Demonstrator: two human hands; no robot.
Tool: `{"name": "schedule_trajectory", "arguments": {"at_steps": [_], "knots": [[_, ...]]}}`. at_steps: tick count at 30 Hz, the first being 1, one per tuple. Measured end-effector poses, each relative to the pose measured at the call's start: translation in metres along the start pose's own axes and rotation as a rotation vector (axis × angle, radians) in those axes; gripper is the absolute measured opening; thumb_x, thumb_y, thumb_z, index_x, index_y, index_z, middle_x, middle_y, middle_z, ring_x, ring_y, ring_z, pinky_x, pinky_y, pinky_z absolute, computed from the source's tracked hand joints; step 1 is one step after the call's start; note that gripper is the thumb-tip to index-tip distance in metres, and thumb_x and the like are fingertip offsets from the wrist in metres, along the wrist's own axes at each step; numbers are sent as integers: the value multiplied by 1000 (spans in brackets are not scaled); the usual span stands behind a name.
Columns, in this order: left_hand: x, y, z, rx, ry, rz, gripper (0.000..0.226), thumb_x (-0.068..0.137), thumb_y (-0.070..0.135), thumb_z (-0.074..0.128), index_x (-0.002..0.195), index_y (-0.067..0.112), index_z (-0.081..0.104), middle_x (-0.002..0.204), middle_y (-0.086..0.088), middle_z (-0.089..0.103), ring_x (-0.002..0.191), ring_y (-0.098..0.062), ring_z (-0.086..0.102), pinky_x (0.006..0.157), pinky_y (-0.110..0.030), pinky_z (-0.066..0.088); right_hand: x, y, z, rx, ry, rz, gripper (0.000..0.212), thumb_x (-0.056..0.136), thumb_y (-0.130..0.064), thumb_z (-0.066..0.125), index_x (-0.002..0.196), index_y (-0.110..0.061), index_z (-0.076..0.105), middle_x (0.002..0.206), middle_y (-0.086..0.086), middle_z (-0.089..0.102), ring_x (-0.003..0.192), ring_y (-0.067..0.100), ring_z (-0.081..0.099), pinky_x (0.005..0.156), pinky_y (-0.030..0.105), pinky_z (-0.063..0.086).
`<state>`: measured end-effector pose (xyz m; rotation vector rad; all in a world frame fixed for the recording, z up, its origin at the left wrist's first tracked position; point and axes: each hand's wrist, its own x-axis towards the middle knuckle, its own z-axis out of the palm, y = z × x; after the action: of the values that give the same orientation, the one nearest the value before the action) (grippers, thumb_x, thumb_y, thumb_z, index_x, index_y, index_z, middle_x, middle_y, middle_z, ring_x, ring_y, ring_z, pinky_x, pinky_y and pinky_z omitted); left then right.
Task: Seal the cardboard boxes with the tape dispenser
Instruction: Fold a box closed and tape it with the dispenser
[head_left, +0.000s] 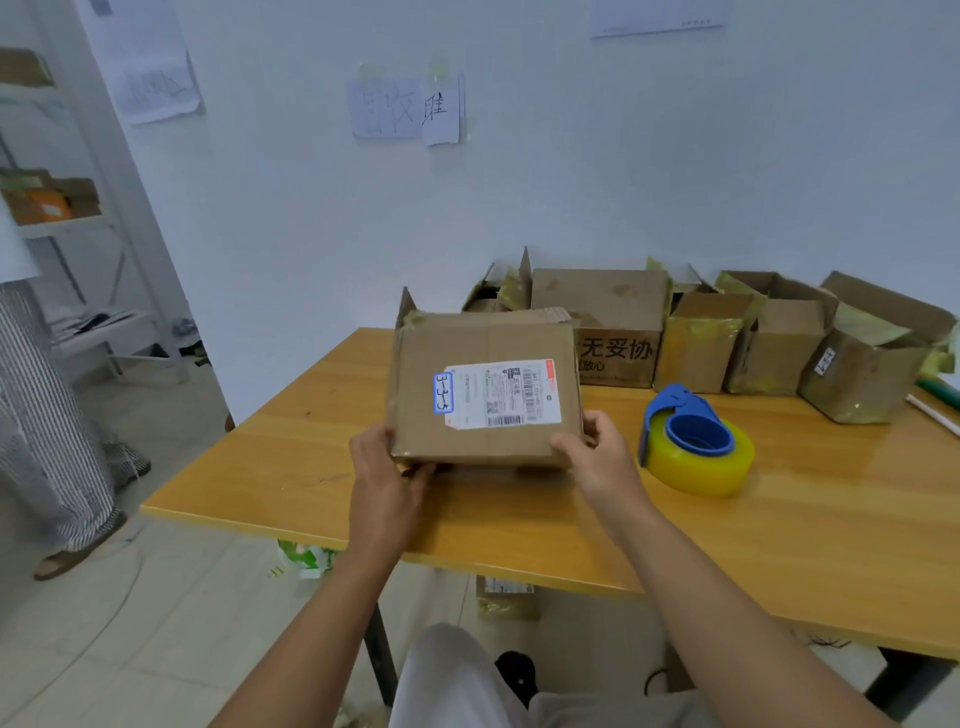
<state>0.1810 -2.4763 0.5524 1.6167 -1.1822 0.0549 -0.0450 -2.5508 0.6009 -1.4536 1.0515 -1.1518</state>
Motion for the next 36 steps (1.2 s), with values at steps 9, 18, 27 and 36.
{"name": "schedule_trajectory", "arguments": {"at_steps": [9, 18, 27, 36], "knots": [[-19, -8, -15, -155, -192, -113, 92, 66, 73, 70, 136, 47, 17, 122, 13, 47, 107, -1, 56, 76, -17, 49, -12, 30, -18, -288, -136, -54, 73, 89, -10, 71, 143, -34, 28, 132, -14, 50, 123, 5, 49, 99, 25, 45], [1, 21, -14, -174, -39, -132, 66, 74, 87, 41, 98, 26, 54, 104, 14, 50, 93, 5, 52, 69, -19, 40, -9, 10, -30, -179, -106, -83, 40, 85, -56, 67, 117, -43, 47, 119, -21, 60, 97, -16, 58, 69, 12, 50], [26, 47, -38, -95, -105, -156, 78, 76, 89, 22, 130, 36, 41, 92, 23, 56, 84, 3, 54, 62, -24, 40, 15, -45, -28, -290, -6, -253, 37, 101, -46, 49, 135, -32, 44, 104, -17, 57, 95, 6, 61, 75, 40, 57], [49, 76, -51, -186, -110, -141, 56, 85, 80, 25, 95, 39, 61, 93, 20, 64, 87, 8, 56, 68, -22, 38, 6, -40, -33, -363, -88, -411, 37, 105, -19, 44, 141, -23, 38, 134, -3, 48, 118, 23, 55, 94, 54, 51]]}}
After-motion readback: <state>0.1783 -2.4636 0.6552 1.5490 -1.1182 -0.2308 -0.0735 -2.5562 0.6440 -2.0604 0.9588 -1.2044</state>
